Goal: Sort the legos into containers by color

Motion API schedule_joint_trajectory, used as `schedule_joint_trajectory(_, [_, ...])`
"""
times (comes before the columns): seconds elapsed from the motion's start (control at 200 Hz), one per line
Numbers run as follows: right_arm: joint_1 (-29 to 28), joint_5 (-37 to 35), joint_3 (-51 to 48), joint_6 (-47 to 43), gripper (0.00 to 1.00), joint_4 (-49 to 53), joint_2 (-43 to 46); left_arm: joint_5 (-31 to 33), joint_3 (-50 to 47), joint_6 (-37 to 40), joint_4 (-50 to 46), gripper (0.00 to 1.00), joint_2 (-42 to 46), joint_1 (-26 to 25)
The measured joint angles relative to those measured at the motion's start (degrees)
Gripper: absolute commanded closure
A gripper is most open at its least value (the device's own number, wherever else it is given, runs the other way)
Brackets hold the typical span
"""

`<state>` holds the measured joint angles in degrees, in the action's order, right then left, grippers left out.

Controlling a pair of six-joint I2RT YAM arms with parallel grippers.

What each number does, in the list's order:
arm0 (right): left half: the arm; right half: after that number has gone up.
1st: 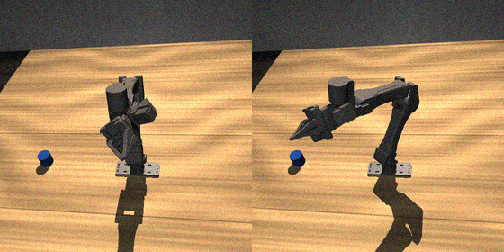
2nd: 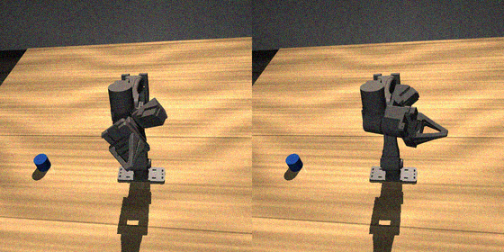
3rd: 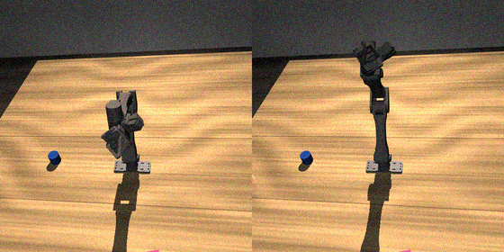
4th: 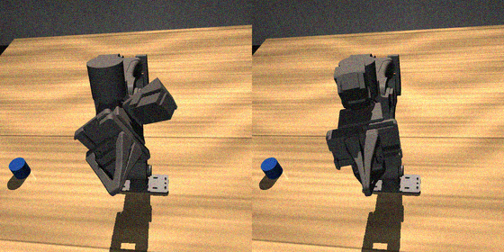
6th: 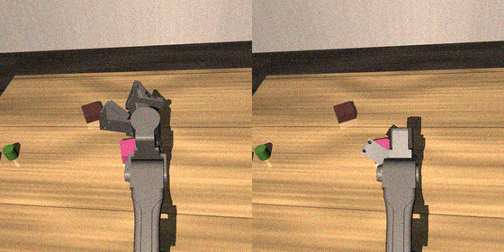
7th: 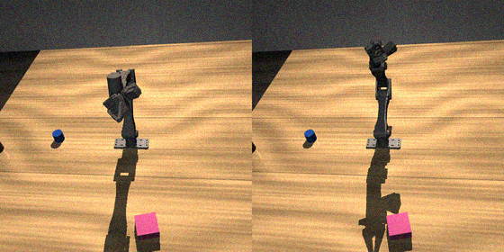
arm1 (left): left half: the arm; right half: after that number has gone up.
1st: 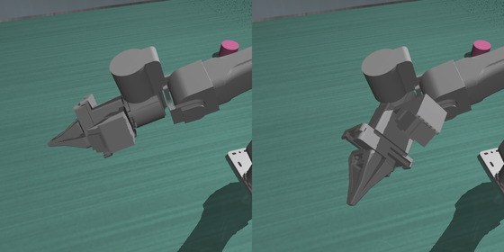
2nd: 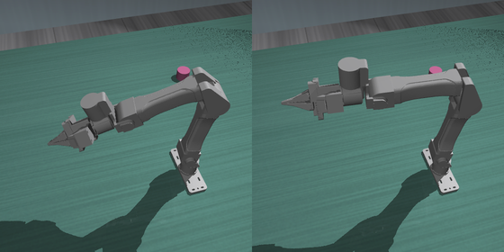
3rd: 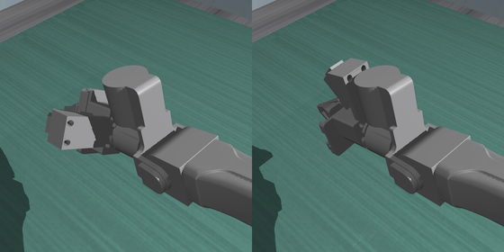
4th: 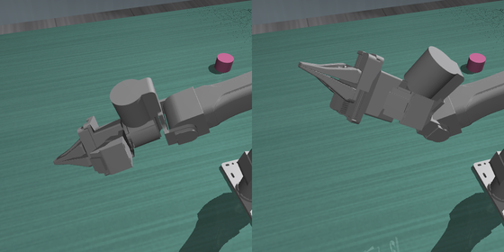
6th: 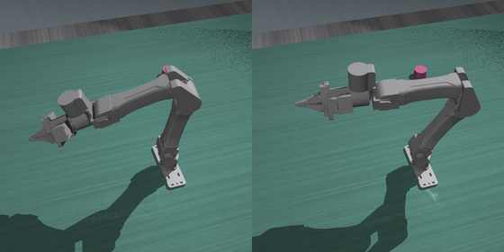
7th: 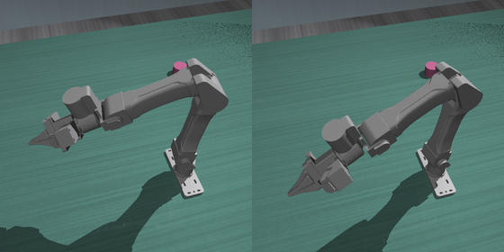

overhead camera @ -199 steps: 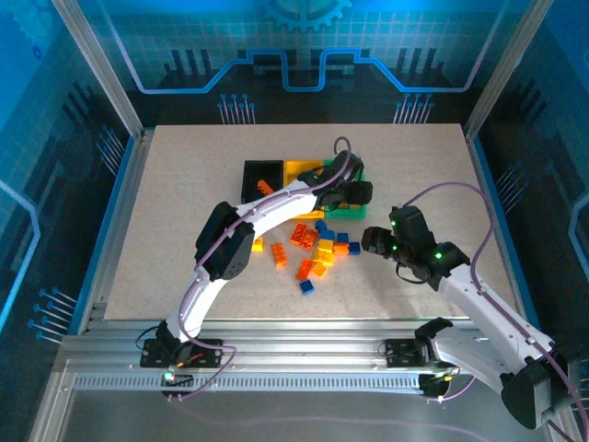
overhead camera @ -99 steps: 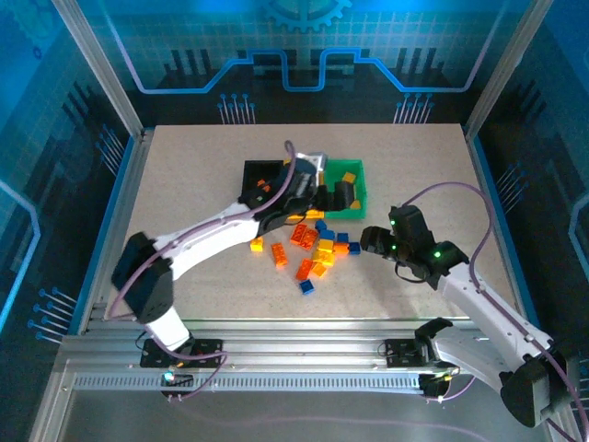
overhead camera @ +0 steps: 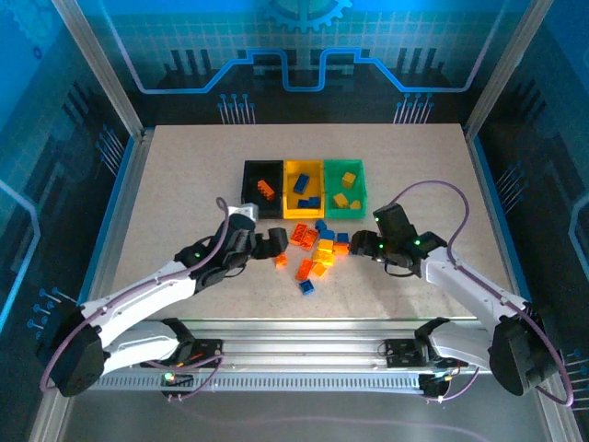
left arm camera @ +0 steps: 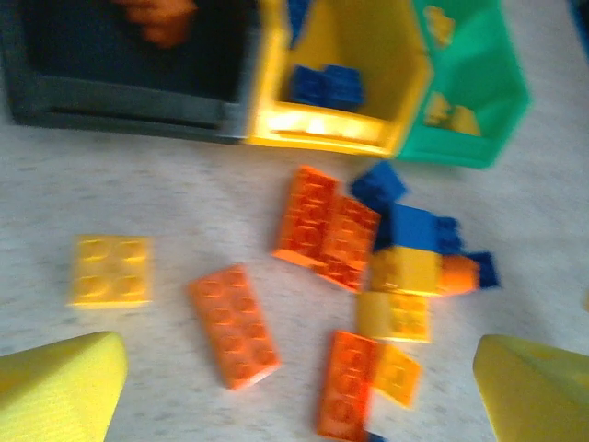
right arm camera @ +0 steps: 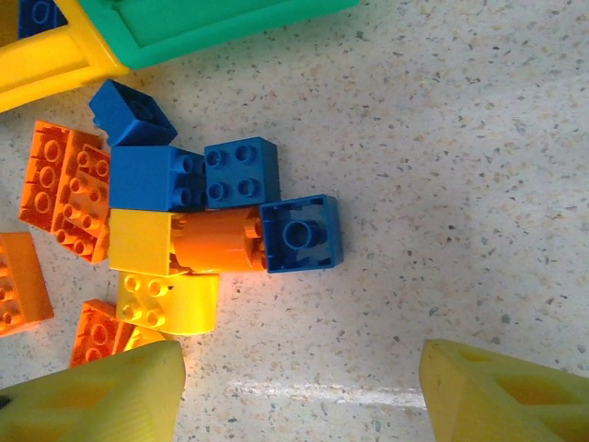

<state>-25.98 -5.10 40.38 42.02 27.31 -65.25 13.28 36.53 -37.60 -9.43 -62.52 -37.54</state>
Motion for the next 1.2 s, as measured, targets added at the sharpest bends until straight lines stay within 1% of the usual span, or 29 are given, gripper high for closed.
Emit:
schedule_joint_trajectory(0.12, [-0.07,0.02,0.07,0.00,0.31,0.04,-0.02,0.87,-1.49,0.33,-0.28,0.06,-2.99,2.60])
schedule_joint_trajectory(0.255, [-0.61,-0.02,0.55,0.00,0.30,0.07,0.00,0.94,-1.07,1.73,1.27,0.08,-11.76,4.66])
schedule_joint_trajectory(0.37, [-0.66,-0.22,0.57,0.00,0.30,0.31,0.72,1.55,0.20,2.95,1.84,0.16,-18.43,5.75])
schedule_joint_trajectory(0.495, [-0.70,-0.42,0.57,0.00,0.30,0.76,2.29,2.69,2.69,4.09,2.25,0.24,-22.84,6.05])
schedule_joint_trajectory(0.575, [-0.70,-0.44,0.57,0.00,0.30,1.05,3.04,3.41,3.78,4.81,2.93,0.32,-24.50,6.16])
schedule_joint_trajectory(0.635, [-0.70,-0.44,0.57,0.00,0.30,1.27,3.45,3.76,4.26,4.90,3.58,0.40,-25.66,6.23])
schedule_joint_trajectory(0.775, [-0.70,-0.46,0.57,0.00,0.30,1.40,4.04,4.07,4.28,5.90,4.20,0.57,-26.80,6.27])
schedule_joint_trajectory(0.9, [-0.70,-0.66,0.57,0.00,0.30,1.81,4.33,3.85,4.26,5.99,4.20,0.66,-26.08,6.25])
schedule_joint_trajectory(1.031, [-0.70,-1.22,0.57,0.00,0.30,1.79,4.83,3.91,4.55,6.01,2.40,0.72,-22.18,4.94])
schedule_joint_trajectory(1.101, [-0.66,-1.68,0.57,0.02,0.30,1.77,5.05,3.98,6.10,6.19,0.46,0.71,-20.24,2.62])
schedule_joint_trajectory(1.201, [-0.57,-2.14,0.57,0.07,0.30,1.75,5.51,3.91,11.19,6.21,-1.55,0.69,-19.61,-1.33])
